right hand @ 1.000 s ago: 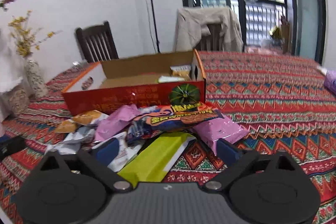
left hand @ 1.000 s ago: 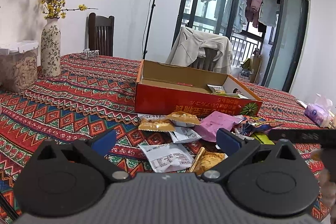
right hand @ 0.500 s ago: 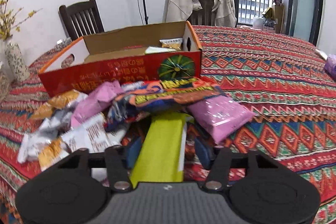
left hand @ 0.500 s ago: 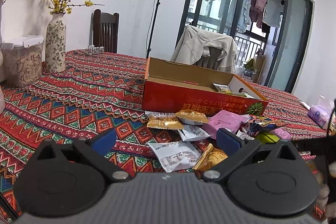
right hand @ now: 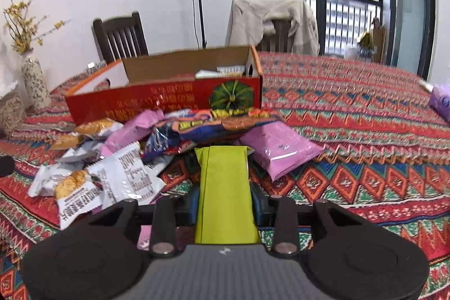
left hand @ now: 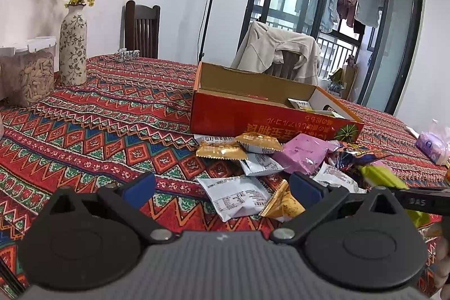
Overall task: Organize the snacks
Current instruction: 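Grasp the lime-green bar with the right gripper while the left gripper approaches an oat cracker pack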
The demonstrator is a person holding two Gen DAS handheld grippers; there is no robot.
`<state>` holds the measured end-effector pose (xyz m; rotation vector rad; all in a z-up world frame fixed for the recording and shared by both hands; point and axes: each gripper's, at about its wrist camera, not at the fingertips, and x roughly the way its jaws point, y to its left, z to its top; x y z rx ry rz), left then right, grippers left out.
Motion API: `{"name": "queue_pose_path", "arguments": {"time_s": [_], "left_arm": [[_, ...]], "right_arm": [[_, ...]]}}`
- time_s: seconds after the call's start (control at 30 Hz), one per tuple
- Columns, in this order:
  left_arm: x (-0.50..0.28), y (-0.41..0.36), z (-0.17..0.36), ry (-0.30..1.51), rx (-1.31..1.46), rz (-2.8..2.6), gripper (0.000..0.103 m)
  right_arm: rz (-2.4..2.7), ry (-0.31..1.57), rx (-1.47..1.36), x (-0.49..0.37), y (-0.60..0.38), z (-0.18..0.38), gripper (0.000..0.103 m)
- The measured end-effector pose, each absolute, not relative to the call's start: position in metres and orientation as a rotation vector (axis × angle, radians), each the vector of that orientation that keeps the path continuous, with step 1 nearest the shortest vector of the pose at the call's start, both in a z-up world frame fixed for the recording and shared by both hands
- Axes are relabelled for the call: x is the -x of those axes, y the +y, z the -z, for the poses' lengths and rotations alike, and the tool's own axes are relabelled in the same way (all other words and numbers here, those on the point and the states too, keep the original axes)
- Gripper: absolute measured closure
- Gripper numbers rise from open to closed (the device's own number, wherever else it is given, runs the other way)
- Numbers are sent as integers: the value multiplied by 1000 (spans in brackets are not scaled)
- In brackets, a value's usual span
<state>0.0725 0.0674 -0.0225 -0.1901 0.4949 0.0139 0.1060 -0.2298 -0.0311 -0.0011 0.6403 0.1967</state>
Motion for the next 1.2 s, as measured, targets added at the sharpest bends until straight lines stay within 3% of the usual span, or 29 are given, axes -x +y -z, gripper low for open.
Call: {"name": "queue_pose_path", "arguments": {"time_s": [0.57,0.77,1.2], "left_arm": [[-117,0,44,600,79,107,0],[-126,-17,54,625,17,114,6],[-118,-23,56,637,4,149,39]], "right_arm": [[-206,540,-63,-78,-246,19,69],[-214,543,-82,-78,-252,24,69],[-216,547,-115,-80,-262,29,69]]}}
